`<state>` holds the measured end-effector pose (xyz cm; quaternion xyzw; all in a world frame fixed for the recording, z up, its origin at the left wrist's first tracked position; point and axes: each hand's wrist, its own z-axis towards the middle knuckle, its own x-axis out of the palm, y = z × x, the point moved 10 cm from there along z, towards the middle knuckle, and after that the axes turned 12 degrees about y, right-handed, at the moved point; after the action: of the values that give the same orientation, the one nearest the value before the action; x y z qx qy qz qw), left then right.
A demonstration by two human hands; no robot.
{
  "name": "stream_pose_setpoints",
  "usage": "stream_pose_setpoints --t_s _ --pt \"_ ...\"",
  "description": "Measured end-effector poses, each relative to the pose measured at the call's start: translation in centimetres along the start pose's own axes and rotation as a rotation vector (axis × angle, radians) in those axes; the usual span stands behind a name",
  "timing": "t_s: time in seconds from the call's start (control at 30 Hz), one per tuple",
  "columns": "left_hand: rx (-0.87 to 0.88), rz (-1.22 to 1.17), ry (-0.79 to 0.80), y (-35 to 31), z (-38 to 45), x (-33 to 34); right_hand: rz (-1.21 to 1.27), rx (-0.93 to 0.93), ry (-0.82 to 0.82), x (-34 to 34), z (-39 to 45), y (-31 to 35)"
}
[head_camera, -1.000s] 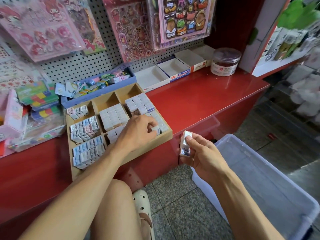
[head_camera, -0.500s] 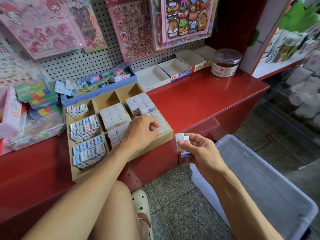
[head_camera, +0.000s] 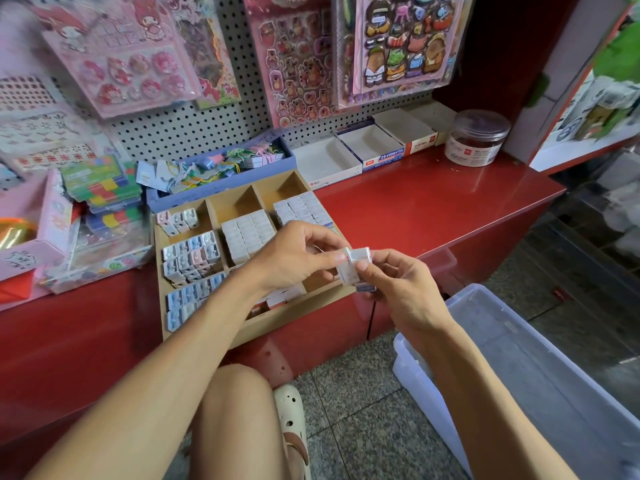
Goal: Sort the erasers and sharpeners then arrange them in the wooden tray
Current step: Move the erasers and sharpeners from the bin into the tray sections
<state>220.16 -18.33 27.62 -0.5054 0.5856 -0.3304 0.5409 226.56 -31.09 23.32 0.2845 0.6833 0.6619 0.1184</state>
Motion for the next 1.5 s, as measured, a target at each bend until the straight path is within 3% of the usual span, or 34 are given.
stream_pose_setpoints --t_s 0.1,0.27,0.43,1.03,1.1,1.17,1.3,1.43,1.5 --pt "-0.034 0.032 -0.047 0.2 -0.2 -2.4 0.036 0.022 -0.062 -1.0 0.0 -0.6" --pt "-0.141 0.583 -0.214 0.5 0.2 -6.6 0.026 0.038 -0.162 -2.6 -0.5 -0.6" --pt "-0.182 0.806 -0.193 1.4 2.0 -5.7 -0.085 0.025 -0.206 -3.5 -0.6 0.1" --pt "-0.139 0.942 -0.334 2.0 2.1 -5.8 0.157 0.047 -0.238 -3.7 0.3 -0.9" --pt "-0.105 0.860 -0.383 1.2 1.4 -6.3 0.180 0.050 -0.215 -3.1 0.3 -0.6" --pt "-0.048 0.583 -0.444 0.5 0.5 -6.5 0.233 0.044 -0.193 -2.3 0.5 -0.2" --pt "-0.020 0.045 -0.223 0.1 0.6 -3.0 0.383 -0.017 -0.107 -0.3 1.2 0.8" --pt "0.078 -0.097 -0.174 -1.0 0.1 -2.4 0.323 -0.013 -0.085 0.5 1.4 1.1" --pt "0.083 -0.114 -0.188 -1.3 -0.3 -3.0 0.181 0.017 -0.094 0.4 1.3 1.2"
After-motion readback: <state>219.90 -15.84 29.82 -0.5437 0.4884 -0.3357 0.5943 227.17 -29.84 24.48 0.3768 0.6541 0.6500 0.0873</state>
